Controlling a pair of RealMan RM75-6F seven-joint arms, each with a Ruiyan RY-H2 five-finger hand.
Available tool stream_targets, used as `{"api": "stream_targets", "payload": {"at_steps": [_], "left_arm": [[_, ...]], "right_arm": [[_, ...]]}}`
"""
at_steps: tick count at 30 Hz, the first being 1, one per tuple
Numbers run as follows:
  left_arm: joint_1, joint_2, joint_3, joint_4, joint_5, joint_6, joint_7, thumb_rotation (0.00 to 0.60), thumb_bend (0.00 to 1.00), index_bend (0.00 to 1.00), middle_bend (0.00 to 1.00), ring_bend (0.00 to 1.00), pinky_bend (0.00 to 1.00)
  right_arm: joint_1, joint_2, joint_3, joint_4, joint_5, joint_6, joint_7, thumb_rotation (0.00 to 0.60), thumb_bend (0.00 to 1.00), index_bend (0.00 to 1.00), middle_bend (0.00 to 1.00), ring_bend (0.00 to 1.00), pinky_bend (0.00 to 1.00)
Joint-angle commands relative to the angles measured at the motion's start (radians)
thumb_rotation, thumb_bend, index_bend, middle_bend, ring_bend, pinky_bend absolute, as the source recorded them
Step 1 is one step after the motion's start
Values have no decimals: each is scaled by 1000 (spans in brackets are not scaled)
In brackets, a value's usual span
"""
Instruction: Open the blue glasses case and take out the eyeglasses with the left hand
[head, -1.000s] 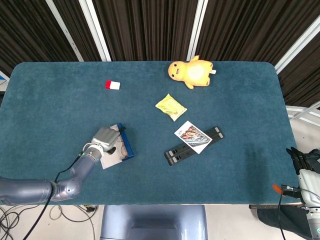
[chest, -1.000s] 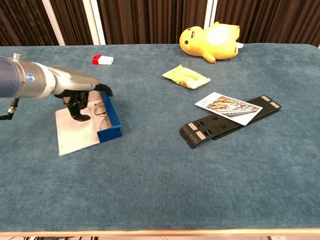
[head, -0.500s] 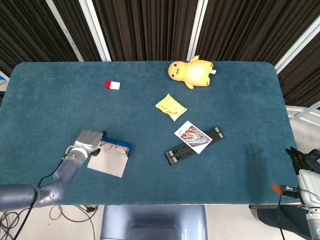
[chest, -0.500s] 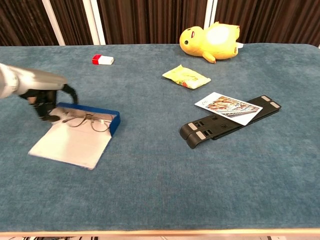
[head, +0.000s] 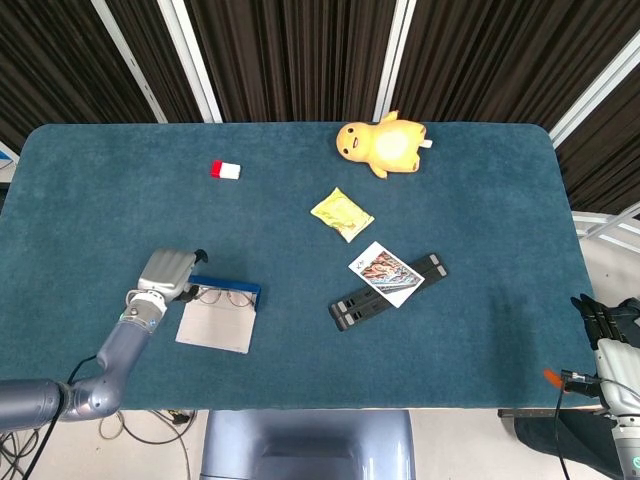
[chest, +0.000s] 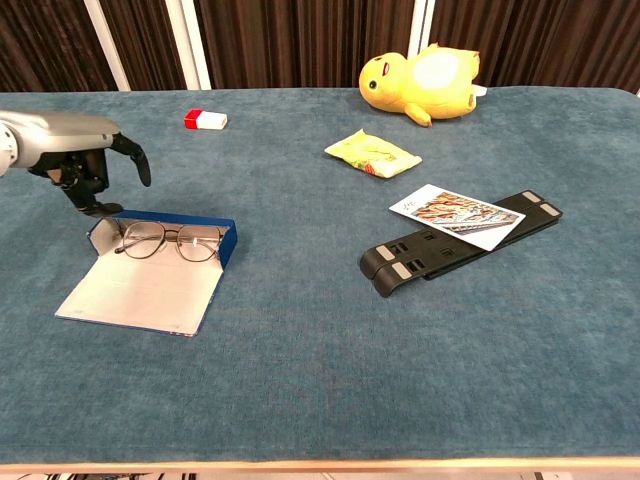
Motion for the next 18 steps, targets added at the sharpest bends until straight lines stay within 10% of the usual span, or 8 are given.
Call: {"api": "stream_targets", "payload": {"at_steps": [1,18], "left_arm": [[11,-27,-13,25,37,-3,-17,600,360,340,941,837,930],[-1,-80,-23,78,50,-60,14,600,355,421,945,838,930]], "right_arm": [[0,0,0,0,0,0,0,600,157,0,0,0,200],[1,1,1,-1,5,-3,-1,600,157,0,0,0,200]]}}
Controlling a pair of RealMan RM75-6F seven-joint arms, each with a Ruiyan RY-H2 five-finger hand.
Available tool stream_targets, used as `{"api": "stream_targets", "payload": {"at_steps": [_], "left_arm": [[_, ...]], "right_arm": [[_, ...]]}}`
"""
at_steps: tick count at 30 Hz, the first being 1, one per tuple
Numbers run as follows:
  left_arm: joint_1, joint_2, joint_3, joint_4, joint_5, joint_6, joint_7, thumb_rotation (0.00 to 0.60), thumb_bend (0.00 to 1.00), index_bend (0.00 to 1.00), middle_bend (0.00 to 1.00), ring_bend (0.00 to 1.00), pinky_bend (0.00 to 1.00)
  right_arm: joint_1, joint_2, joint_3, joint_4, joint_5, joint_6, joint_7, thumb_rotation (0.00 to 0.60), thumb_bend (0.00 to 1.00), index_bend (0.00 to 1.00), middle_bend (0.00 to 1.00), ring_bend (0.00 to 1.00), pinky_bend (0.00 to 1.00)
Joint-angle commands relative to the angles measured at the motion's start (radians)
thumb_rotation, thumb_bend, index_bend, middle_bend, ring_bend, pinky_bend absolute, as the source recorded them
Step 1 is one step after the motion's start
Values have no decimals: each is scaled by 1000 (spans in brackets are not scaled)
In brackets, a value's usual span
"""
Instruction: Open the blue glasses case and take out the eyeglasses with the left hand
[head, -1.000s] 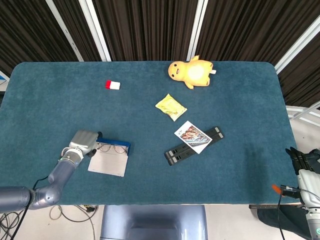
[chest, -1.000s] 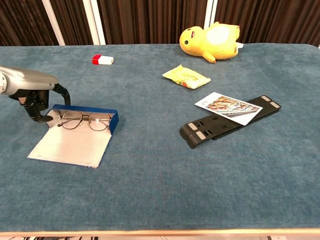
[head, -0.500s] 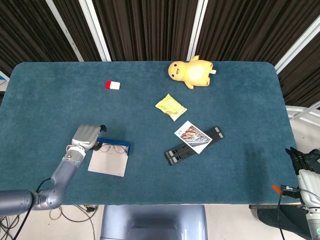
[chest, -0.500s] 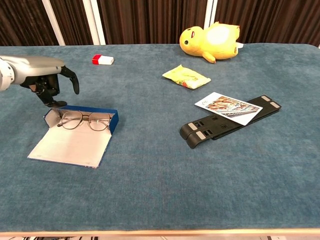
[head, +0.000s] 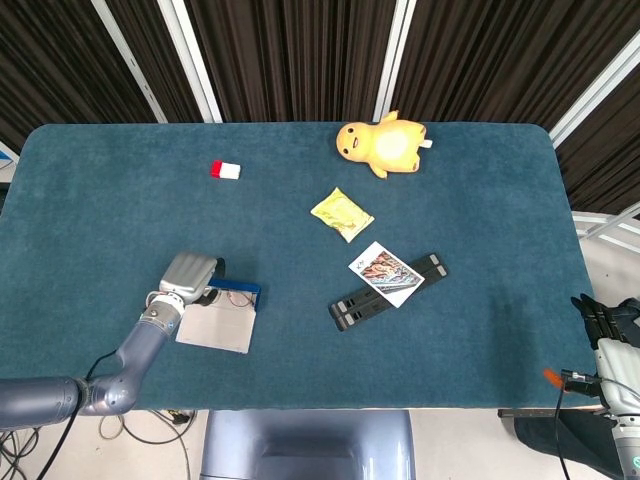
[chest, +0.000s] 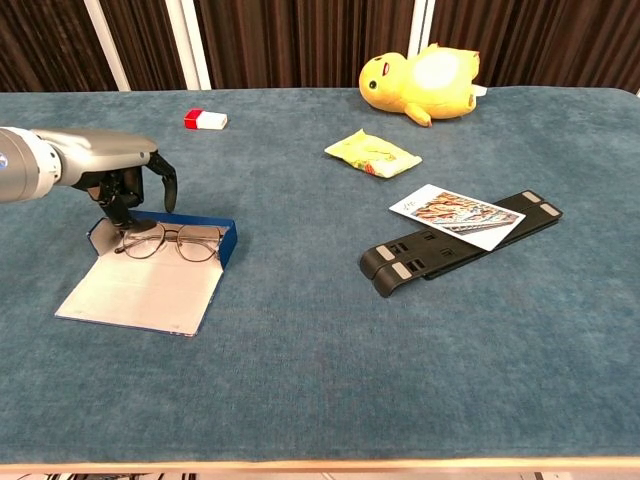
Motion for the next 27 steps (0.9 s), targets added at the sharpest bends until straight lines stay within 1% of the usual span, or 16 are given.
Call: {"api": "stream_targets", "payload": {"at_steps": [1,16,27], "left_arm": [[1,-5,-4,6,2,-1,0,600,355,425,945,838,930],[8,-27,-16,18,13,5,5,600,355,471,949,842,934],[10,-32,-19,22,10,1,15,600,341,467,948,842,934]], "right_arm": [[0,0,0,0,1,0,-1,600,157,0,0,0,200],[0,-1,0,-2,0,1,-2,600,157,0,0,0,200],[0,0,0,-3,1,1,-4,600,157,0,0,0,200]]}}
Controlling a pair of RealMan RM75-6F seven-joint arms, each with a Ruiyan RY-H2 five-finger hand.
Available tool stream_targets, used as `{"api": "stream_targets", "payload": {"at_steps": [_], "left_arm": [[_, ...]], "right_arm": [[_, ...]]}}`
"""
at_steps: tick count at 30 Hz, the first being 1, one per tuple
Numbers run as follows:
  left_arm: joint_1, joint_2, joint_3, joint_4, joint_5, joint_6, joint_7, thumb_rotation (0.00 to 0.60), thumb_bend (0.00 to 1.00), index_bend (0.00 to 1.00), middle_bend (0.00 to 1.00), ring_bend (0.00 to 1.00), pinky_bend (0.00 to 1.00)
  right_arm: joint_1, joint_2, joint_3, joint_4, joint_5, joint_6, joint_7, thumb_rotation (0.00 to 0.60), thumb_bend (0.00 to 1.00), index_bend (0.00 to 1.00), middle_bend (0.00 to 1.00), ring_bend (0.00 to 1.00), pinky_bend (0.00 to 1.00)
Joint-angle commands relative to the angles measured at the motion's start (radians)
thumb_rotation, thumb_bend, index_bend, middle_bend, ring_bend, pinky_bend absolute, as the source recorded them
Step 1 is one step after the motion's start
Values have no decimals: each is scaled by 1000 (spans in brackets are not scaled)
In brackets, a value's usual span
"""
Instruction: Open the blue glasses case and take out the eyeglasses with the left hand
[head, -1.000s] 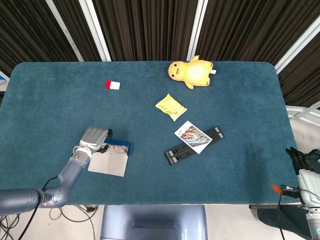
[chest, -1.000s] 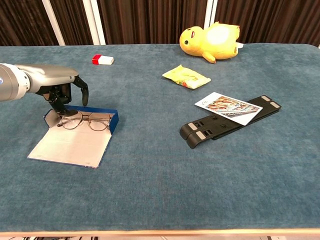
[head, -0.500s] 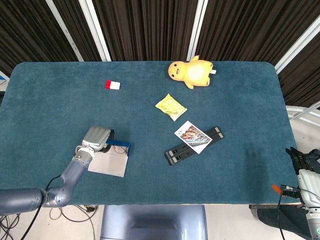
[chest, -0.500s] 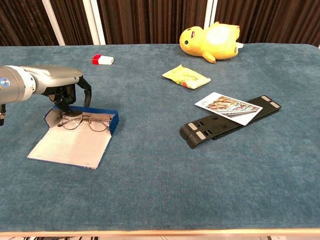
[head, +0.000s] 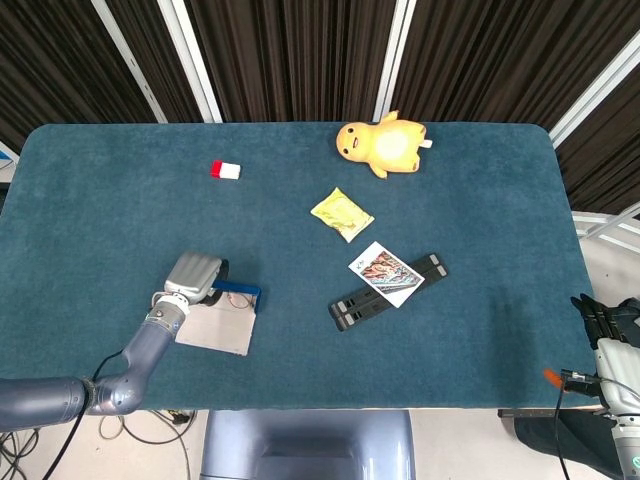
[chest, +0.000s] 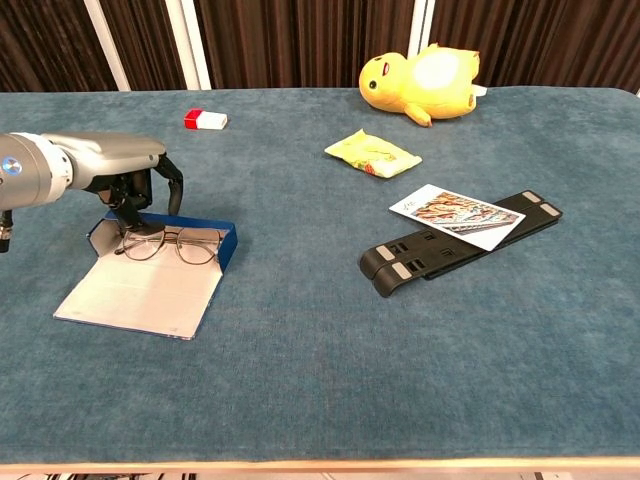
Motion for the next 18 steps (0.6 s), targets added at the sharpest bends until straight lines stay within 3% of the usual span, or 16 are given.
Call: {"api": "stream_targets", "payload": {"at_steps": [1,11,18], "left_arm": [[0,0,-1,-1,-1,-1,2,600,341,466,948,842,933],[5,-9,1,5,-8,-2,13,600,341,471,948,842,934],[14,-22,-13,13,7,20,4,600,342,554,962,855,936]], "right_arm": [[0,0,0,0,0,0,-1,600,157,0,0,0,200],[0,1,0,-3,1,0,-1,600,158,0,0,0,200],[0,1,0,-4,2,-1,-1,600,158,0,0,0,200]]}}
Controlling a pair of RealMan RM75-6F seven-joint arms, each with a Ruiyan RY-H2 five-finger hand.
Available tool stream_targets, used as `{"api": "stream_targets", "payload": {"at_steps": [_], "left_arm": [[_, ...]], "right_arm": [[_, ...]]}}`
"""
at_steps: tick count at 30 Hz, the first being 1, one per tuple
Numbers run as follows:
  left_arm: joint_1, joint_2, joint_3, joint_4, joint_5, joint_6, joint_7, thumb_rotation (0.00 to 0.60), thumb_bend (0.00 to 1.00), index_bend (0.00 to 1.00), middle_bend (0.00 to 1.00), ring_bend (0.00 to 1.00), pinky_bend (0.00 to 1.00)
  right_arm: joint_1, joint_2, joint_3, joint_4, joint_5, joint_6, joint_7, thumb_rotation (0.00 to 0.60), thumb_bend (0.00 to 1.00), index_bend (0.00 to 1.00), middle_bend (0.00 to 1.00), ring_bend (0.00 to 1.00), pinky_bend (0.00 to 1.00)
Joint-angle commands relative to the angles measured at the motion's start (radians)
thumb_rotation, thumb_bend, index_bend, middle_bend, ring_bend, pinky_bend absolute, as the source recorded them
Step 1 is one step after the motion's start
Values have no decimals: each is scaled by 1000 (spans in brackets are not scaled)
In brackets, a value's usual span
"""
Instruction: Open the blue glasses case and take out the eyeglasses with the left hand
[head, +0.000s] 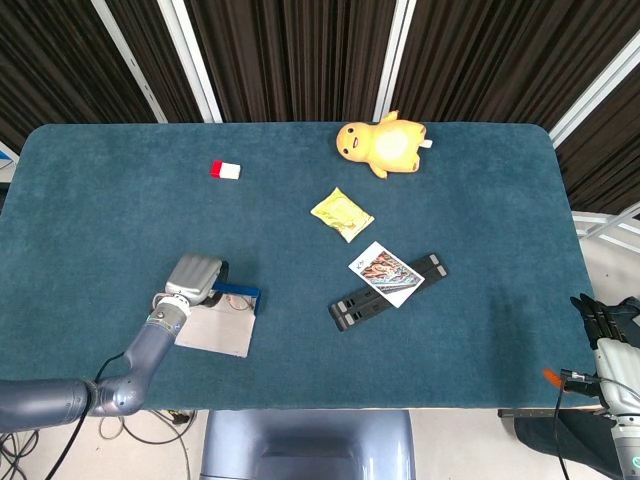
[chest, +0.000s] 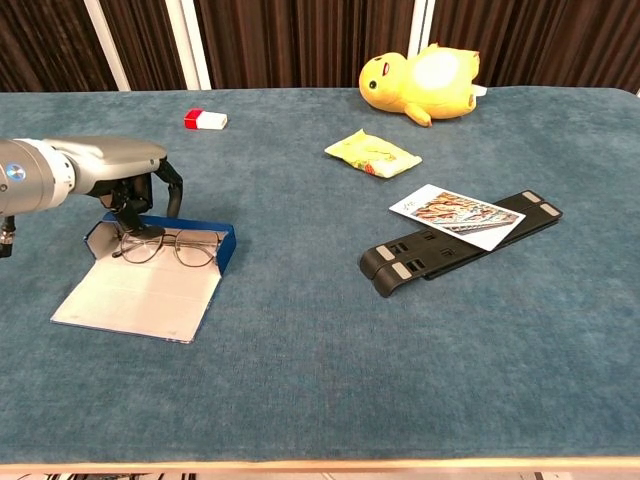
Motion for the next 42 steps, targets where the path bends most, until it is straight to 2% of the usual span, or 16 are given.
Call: {"api": "stream_targets", "payload": {"at_steps": [1,11,18,27,42], "left_arm": [[5,-3,-7,3,9,9,-6,600,343,564,966,859,938],[29,-6,-28,18,28,56,-20,600,345,596,977,870,943],[65,-40,-21,51,88,171,20,600,346,604,979,871,943],[117,-74,-8,75,148,271,51,600,345,609,982,872,943],[161,-87,-37,102,179,276,60,600,345,612,984,873,943]], "right_arm": [[0,0,0,-1,0,0,0,600,158,0,0,0,200],[1,0,0,-3,2,-1,-2,600,159,0,0,0,200],[0,3,1,-9,9,-6,2,600,158,0,0,0,200],[1,7,1,-11,11,-9,6,600,159,0,0,0,200],[1,7,0,-13,13,-11,4,600,158,0,0,0,200]]}}
